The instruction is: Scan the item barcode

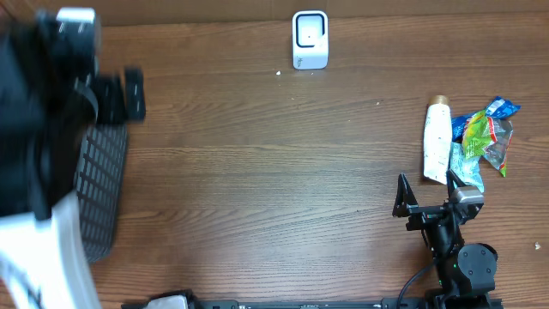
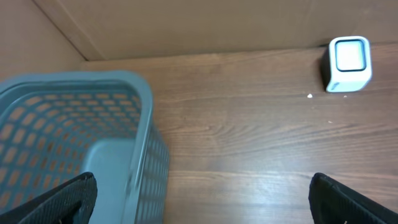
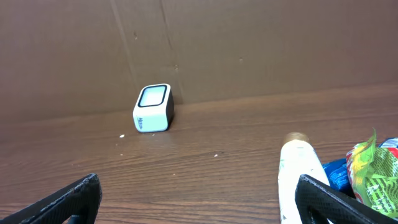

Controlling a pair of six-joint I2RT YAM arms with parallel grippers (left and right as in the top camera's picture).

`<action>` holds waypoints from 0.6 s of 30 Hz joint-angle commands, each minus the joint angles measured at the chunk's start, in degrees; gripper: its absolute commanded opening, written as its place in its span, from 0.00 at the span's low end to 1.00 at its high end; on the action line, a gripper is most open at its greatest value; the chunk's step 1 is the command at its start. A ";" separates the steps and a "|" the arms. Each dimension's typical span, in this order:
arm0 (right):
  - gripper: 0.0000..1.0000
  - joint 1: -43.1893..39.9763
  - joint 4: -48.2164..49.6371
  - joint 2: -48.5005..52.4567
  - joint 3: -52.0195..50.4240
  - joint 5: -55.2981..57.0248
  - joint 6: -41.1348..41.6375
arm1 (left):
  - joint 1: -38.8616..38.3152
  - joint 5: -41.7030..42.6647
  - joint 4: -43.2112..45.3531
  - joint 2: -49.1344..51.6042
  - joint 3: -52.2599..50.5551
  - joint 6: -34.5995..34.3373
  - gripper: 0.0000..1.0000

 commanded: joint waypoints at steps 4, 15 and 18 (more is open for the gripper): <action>1.00 0.33 0.31 -0.68 -0.59 -0.07 -0.24 | 0.37 -4.87 -0.81 -10.95 -12.68 1.27 0.99; 1.00 0.33 0.31 -0.68 -0.59 -0.07 -0.24 | 0.37 3.52 20.92 -35.43 -48.76 2.16 1.00; 1.00 0.33 0.31 -0.68 -0.59 -0.07 -0.24 | 0.37 7.48 33.11 -41.92 -60.54 2.80 1.00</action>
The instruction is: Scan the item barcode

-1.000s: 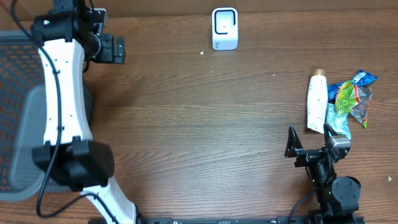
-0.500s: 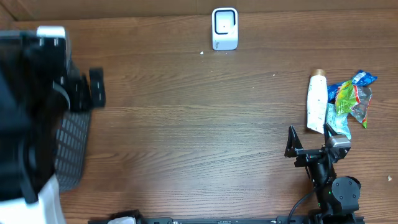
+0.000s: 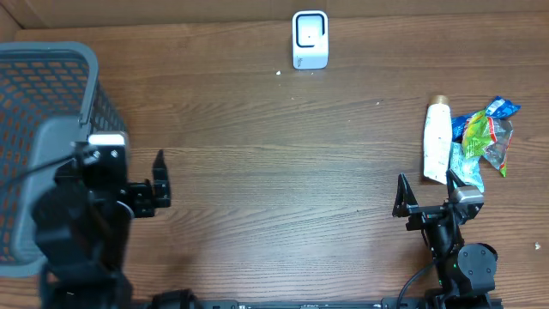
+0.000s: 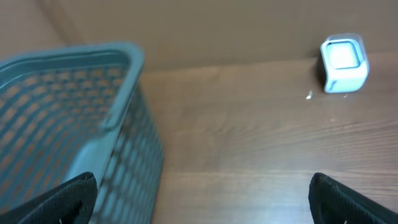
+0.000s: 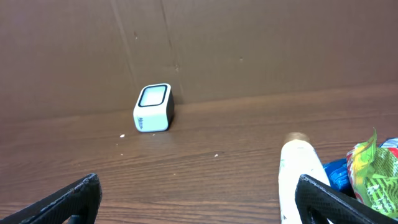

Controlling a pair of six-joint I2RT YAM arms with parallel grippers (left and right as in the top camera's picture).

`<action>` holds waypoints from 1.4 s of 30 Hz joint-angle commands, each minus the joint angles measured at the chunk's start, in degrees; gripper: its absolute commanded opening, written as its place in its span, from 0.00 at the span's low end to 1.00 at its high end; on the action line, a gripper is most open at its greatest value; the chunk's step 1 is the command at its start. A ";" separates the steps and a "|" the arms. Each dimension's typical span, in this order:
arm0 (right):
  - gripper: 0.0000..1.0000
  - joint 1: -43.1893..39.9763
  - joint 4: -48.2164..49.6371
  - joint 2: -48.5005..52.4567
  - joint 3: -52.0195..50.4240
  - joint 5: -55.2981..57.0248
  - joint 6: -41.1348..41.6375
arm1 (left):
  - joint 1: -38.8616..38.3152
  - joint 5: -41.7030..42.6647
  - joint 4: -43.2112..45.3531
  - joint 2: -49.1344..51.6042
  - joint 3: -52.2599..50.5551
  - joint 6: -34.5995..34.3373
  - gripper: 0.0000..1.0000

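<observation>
A small white barcode scanner [image 3: 309, 39] stands at the table's far edge, also seen in the left wrist view [image 4: 343, 62] and the right wrist view [image 5: 153, 107]. A white bottle with a tan cap [image 3: 437, 142] lies at the right, next to crumpled green and blue snack bags [image 3: 485, 137]. My right gripper [image 3: 426, 199] is open and empty just in front of the bottle [image 5: 298, 174]; its right finger overlaps the bottle's near end in the wrist view. My left gripper [image 3: 159, 184] is open and empty beside the basket, at the left of the table.
A grey-blue mesh basket [image 3: 51, 51] fills the far left corner, its rim [image 4: 74, 59] close to my left fingers [image 4: 62, 199]. A brown cardboard wall [image 5: 249, 43] backs the table behind the scanner.
My left arm has moved from over the basket at the far left to a spot nearer the front beside it, uncovering the basket in the overhead view. The right arm and the items are unchanged.
</observation>
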 commanded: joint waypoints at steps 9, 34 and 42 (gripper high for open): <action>1.00 0.31 0.33 -0.68 -0.59 -0.02 -0.22 | 0.22 5.40 35.69 -24.09 -39.71 1.90 1.00; 1.00 0.33 0.33 -0.68 -0.59 -0.02 -0.22 | 0.04 1.95 44.89 -39.95 -64.37 0.42 1.00; 1.00 0.33 0.33 -0.68 -0.59 -0.02 -0.22 | 0.13 1.77 44.89 -39.93 -64.37 -0.09 1.00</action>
